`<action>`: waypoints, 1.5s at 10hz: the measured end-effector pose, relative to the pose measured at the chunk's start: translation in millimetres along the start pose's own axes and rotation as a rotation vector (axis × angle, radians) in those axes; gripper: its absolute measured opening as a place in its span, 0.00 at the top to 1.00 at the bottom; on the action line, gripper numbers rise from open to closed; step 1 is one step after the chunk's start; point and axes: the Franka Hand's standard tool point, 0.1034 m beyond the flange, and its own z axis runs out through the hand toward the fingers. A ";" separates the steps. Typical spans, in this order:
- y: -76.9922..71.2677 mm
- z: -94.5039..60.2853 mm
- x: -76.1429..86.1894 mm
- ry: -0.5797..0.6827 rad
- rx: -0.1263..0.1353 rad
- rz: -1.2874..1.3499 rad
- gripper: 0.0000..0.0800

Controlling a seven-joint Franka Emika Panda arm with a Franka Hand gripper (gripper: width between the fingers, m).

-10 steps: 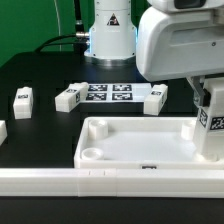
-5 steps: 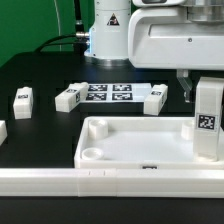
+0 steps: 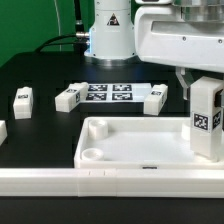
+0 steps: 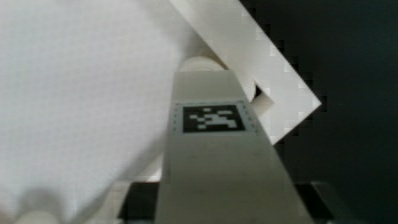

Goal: Assemble desk

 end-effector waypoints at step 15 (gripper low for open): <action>-13.6 -2.2 -10.7 -0.048 0.012 0.430 0.20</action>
Offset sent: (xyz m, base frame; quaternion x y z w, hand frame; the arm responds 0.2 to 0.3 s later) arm -0.0072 -0.0006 -0.0043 0.0529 -0.0034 0.2037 0.9776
